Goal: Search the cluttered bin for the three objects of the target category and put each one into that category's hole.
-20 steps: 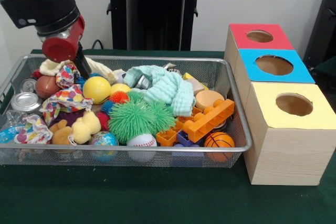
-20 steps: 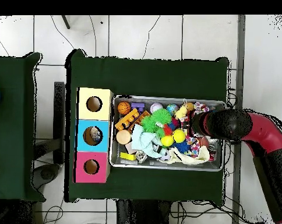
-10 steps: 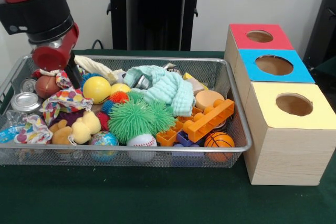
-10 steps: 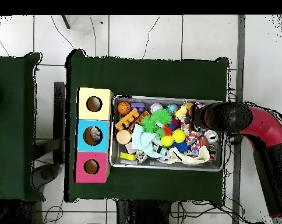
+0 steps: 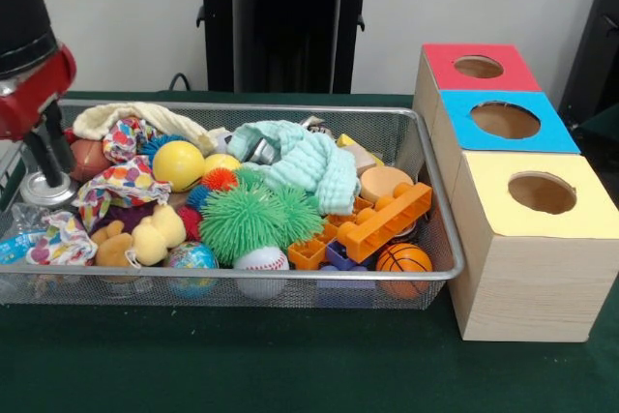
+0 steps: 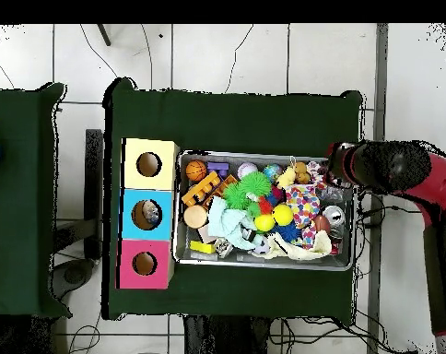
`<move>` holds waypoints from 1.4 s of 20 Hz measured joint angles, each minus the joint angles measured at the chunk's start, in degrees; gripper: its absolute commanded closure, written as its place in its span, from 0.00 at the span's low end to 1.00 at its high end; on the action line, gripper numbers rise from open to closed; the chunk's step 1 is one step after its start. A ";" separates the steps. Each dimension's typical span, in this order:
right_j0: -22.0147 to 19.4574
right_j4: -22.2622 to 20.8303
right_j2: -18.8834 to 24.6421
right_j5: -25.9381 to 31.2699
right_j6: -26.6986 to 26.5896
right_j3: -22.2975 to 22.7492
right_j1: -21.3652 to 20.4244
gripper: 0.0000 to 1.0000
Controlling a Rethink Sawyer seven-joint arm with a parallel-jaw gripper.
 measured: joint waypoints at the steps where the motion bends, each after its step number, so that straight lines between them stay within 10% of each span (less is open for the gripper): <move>1: 0.05 0.07 -0.12 -0.01 0.05 -0.17 0.01 0.00; 28: 2.72 2.04 -12.01 -4.35 7.15 -3.56 2.82 0.00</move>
